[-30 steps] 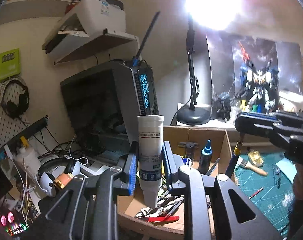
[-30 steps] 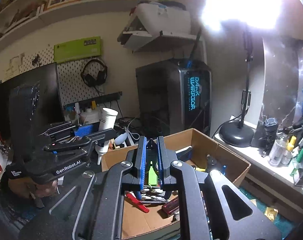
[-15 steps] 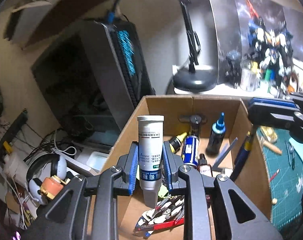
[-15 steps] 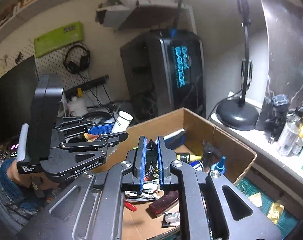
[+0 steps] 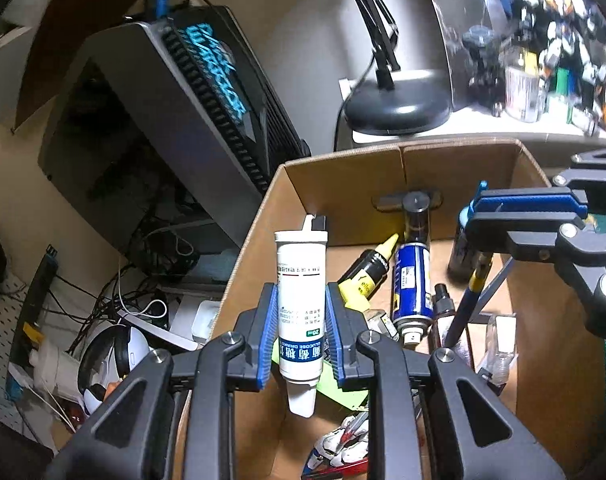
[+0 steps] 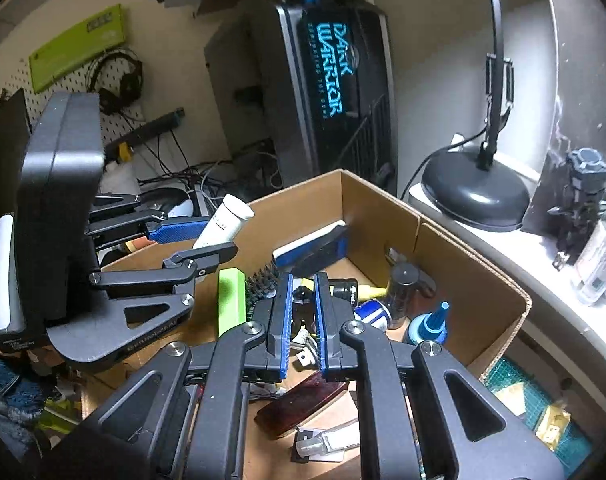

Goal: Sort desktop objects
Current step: 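Lower the pliers into the box and open the right tool while the left tool lowers the tube, then lower the white tube into the box and open the left tool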

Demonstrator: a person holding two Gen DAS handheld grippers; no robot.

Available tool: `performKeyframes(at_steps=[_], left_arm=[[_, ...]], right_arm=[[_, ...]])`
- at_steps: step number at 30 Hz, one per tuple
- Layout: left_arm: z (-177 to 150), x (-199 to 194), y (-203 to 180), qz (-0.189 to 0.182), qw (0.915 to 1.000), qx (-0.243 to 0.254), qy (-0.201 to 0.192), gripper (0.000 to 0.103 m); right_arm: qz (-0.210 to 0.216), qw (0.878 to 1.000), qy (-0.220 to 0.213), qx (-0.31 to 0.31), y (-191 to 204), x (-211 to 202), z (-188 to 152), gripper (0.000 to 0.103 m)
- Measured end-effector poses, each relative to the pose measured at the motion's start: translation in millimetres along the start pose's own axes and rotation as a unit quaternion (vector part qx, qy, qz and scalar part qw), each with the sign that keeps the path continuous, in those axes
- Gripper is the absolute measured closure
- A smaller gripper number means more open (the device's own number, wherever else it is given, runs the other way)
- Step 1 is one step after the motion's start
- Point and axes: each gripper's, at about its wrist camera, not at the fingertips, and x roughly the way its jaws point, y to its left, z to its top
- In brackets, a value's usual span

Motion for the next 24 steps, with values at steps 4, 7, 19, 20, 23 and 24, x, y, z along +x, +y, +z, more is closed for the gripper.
performKeyframes(at_steps=[4,7,19,20,23,24], left_arm=[[4,16,-4,-0.002,0.9997,0.008,0.025,0.08],[5,28,-4,-0.006,0.999,0.008,0.044,0.08],[2,56,2,-0.058,0.9913,-0.014,0.117,0.08],[2,56,1,-0.058,0.9913,-0.012,0.118,0.08],[1,57,-3,-0.056,0.9908,-0.004,0.123,0.08],[1,58,-4,-0.055,0.9906,-0.003,0.125,0.08]], right_arm=[[0.0,1.0,0.012,0.006,-6,10,0,0.093],[-0.006,1.0,0.026,0.015,-13,16,-2,0.093],[-0.009,0.996,0.091,0.012,-21,42,-13,0.093],[-0.008,0.996,0.093,0.011,-21,43,-14,0.093],[-0.011,0.996,0.093,0.01,-21,43,-15,0.093],[-0.01,0.995,0.094,0.011,-21,43,-15,0.093]])
